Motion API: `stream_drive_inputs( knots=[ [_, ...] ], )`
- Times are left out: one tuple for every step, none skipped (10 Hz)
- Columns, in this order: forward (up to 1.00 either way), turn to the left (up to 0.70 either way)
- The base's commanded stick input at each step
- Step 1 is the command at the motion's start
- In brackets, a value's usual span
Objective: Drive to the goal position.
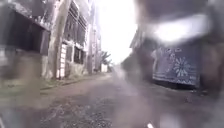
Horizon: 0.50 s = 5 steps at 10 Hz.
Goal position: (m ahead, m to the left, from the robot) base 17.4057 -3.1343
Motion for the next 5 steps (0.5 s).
stream_drive_inputs(
  knots=[
    [0.50, 0.02],
    [0.50, 0.02],
    [0.50, 0.02],
    [0.50, 0.02],
    [0.50, 0.02]
  ],
)
